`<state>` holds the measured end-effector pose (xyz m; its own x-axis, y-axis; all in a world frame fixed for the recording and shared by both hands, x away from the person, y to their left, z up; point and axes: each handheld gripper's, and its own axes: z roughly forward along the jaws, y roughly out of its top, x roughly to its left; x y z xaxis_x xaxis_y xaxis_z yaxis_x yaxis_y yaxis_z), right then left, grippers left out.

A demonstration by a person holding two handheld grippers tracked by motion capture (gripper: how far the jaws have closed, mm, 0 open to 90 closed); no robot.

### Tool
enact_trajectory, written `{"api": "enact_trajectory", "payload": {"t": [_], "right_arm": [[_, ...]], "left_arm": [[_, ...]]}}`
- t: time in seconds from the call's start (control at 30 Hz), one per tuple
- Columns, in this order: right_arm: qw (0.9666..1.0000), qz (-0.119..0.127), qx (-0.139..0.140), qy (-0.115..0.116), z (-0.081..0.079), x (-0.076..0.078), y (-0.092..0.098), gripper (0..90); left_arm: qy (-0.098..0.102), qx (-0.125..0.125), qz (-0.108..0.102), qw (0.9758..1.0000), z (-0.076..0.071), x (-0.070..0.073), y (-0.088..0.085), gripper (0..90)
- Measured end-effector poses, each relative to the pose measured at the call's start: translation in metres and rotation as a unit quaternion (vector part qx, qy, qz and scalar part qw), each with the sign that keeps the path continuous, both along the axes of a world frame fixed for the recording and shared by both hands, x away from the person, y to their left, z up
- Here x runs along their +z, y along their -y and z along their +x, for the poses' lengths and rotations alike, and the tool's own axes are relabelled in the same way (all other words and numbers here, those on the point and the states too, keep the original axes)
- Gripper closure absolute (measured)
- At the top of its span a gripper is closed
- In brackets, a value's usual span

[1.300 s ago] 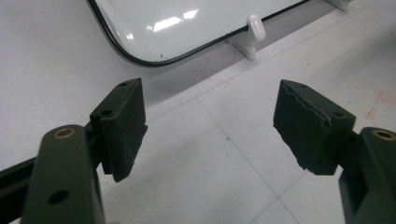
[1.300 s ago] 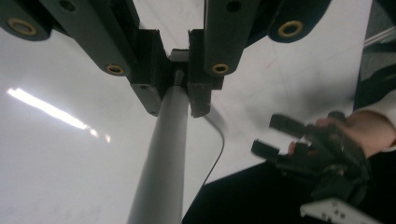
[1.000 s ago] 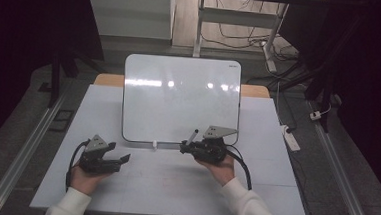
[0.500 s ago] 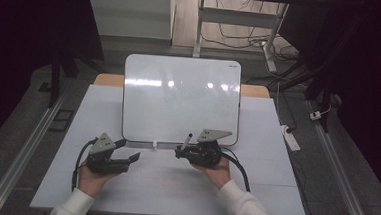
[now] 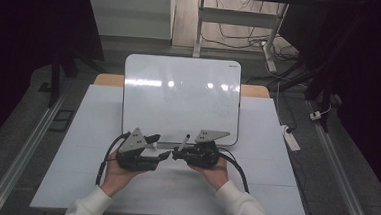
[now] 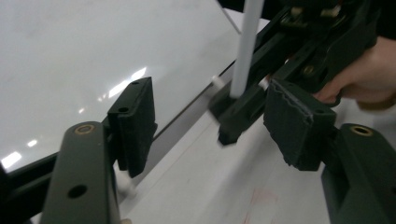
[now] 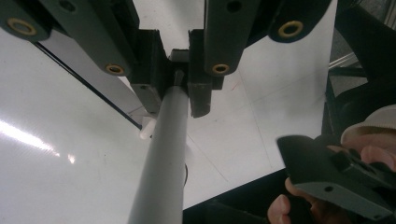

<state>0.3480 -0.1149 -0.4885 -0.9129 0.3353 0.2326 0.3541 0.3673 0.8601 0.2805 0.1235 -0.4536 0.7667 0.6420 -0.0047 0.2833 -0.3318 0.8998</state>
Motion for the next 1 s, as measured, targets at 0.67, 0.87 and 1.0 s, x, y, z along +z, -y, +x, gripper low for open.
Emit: {"api": "enact_trajectory", "payload": {"t": [0.67, 0.87, 1.0], "right_arm": [[0.9999, -0.001, 0.007, -0.008, -0.002, -0.002, -0.001, 78.5], [0.9999, 0.002, 0.007, -0.010, -0.002, -0.002, -0.002, 77.7], [0.9998, 0.018, -0.001, 0.005, -0.005, 0.001, 0.000, 66.9]], "left_arm": [[-0.005, -0.055, 0.012, 0.9984, 0.021, -0.004, 0.035, 80.8], [-0.005, -0.054, 0.010, 0.9985, 0.019, -0.003, 0.032, 81.4], [0.001, -0.040, 0.000, 0.9992, 0.019, 0.002, 0.022, 81.5]]}}
